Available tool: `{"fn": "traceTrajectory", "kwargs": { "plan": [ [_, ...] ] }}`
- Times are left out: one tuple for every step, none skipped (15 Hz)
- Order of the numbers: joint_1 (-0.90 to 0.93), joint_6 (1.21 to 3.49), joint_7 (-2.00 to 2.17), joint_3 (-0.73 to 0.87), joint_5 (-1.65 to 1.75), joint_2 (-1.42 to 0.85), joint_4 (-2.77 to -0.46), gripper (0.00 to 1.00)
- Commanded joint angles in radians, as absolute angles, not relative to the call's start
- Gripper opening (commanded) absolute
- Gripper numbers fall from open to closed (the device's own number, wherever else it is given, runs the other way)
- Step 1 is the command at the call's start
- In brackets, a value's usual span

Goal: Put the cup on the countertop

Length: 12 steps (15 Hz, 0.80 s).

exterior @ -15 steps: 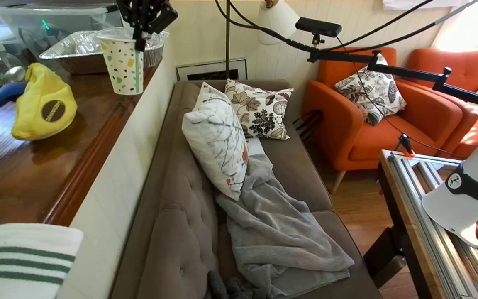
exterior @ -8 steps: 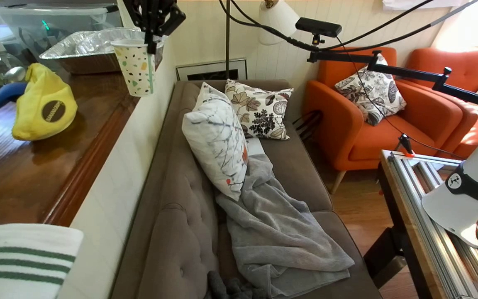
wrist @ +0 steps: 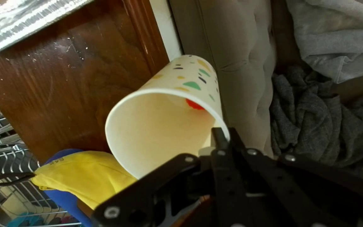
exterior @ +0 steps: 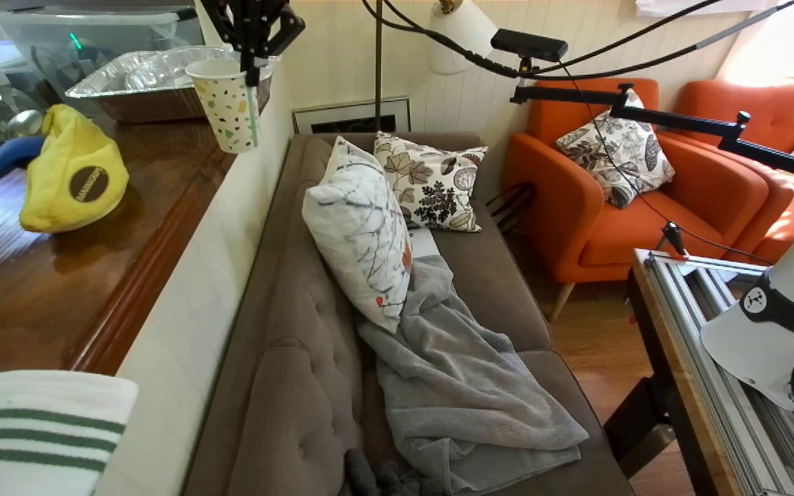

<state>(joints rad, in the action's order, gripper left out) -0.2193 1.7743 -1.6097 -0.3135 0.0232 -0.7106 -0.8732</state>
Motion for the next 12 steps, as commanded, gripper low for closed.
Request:
{"fn": "traceTrajectory", "kwargs": {
  "plan": [
    [-0.19,1.775,-1.637,-0.299,0.065,-0.765,-0.774,0.01],
    [-0.187,1.783,-1.636,-0.296,0.067,-0.772,-0.765,0.01],
    [-0.186,1.792,-1.634,-0.295,0.064,-0.779,-0.755,0.01],
    [-0.184,1.798,-1.634,-0.293,0.064,-0.787,-0.746,0.01],
    [-0.182,1.812,-1.632,-0.291,0.064,-0.796,-0.737,0.01],
    [-0.18,1.824,-1.632,-0.288,0.064,-0.806,-0.727,0.01],
    [-0.179,1.832,-1.632,-0.287,0.062,-0.817,-0.719,0.01],
    [-0.177,1.843,-1.633,-0.286,0.061,-0.825,-0.712,0.01],
    [-0.175,1.854,-1.639,-0.285,0.062,-0.835,-0.703,0.01],
    [-0.173,1.862,-1.642,-0.285,0.061,-0.844,-0.696,0.01],
    [-0.171,1.872,-1.645,-0.285,0.061,-0.851,-0.69,0.01],
    [-0.169,1.884,-1.653,-0.285,0.062,-0.859,-0.684,0.01]
  ]
}}
